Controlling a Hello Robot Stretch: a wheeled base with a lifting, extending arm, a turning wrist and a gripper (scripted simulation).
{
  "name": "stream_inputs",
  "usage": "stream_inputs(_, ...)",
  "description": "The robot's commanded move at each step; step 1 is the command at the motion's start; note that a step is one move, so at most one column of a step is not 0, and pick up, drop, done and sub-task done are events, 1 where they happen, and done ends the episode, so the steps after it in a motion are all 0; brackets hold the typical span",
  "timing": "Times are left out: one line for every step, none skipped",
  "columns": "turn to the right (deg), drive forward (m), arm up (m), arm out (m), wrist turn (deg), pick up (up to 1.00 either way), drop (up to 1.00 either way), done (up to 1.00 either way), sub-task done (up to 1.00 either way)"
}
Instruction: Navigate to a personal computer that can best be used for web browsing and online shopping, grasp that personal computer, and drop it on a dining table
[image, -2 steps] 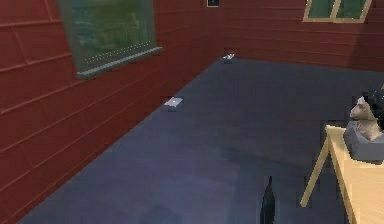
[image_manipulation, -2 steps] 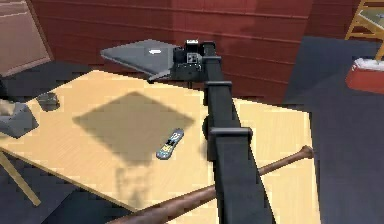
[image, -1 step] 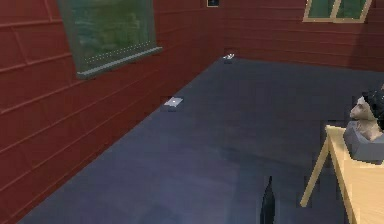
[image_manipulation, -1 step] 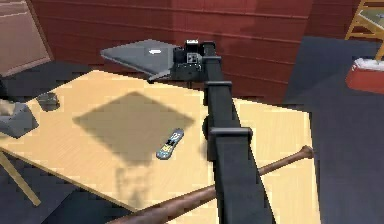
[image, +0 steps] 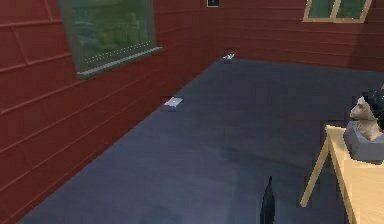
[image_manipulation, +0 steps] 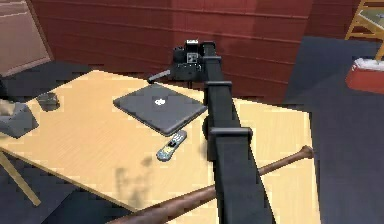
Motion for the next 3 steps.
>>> stream_inputs(0.0, 0.0, 0.04, 0.0, 0.0, 0.0, 0.0, 0.0, 0.0)
stream_inputs(0.0, 0.0, 0.0, -0.08, 0.0, 0.0, 0.0, 0.0, 0.0)
stream_inputs(0.0, 0.0, 0.0, 0.0, 0.0, 0.0, 0.0, 1.0, 0.0)
